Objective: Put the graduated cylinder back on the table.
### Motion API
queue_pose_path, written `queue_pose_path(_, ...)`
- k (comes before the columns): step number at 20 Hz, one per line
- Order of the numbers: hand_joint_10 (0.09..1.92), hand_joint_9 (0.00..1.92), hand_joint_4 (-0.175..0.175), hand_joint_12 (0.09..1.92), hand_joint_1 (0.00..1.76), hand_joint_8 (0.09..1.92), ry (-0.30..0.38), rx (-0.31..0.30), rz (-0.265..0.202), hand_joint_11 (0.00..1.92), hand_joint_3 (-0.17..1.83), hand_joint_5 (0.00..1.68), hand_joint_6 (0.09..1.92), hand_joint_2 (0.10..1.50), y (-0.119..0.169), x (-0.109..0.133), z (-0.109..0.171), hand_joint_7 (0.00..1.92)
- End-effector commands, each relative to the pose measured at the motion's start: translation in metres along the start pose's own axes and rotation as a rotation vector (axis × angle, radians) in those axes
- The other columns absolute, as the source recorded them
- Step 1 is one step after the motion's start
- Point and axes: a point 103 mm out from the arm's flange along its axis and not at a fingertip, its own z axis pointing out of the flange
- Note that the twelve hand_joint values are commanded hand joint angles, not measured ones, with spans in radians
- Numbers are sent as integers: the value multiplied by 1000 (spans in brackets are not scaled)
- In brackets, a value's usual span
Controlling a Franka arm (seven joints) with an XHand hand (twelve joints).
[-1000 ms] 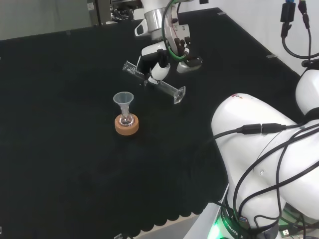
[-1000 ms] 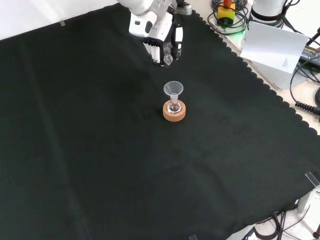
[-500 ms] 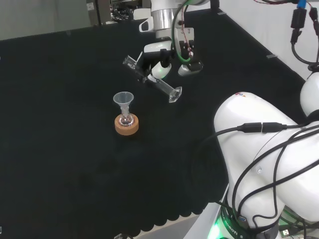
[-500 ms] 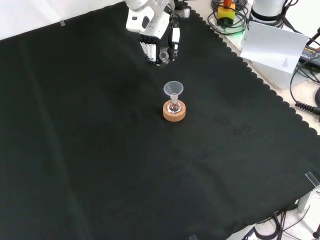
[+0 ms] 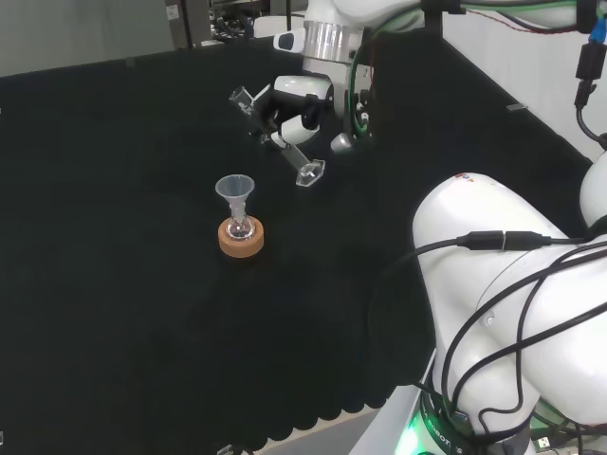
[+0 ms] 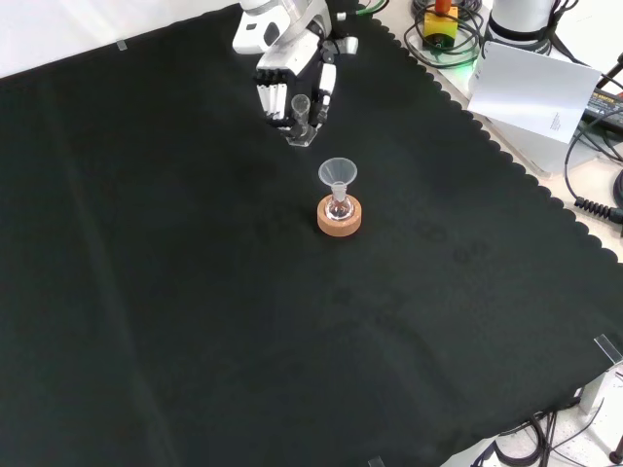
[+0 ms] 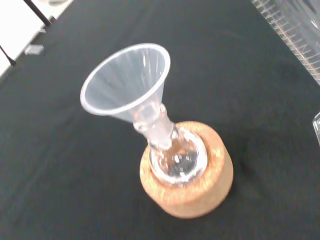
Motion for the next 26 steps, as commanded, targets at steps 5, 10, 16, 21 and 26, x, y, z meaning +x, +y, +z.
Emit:
queue_pose_path(5, 211, 1363, -129, 739, 1350, 1203, 129, -131, -99, 1130, -16, 921, 826, 1171, 47, -27, 23, 885)
queue_pose_path(10, 209, 1359, -130, 741, 1350, 1206, 175, -191, -123, 1129, -15, 922, 827, 1171, 65, -32, 33, 882)
queue_pose_path(16, 209, 1356, -133, 749, 1348, 1218, 220, -231, -143, 1125, -12, 921, 830, 1174, 81, -36, 41, 875)
queue_pose_path(21, 208, 1352, -134, 750, 1348, 1219, 245, -260, -154, 1122, -12, 920, 831, 1175, 95, -38, 50, 873)
queue_pose_path(26, 205, 1340, -136, 757, 1346, 1234, 266, -304, -161, 1113, -8, 917, 835, 1179, 106, -42, 60, 863)
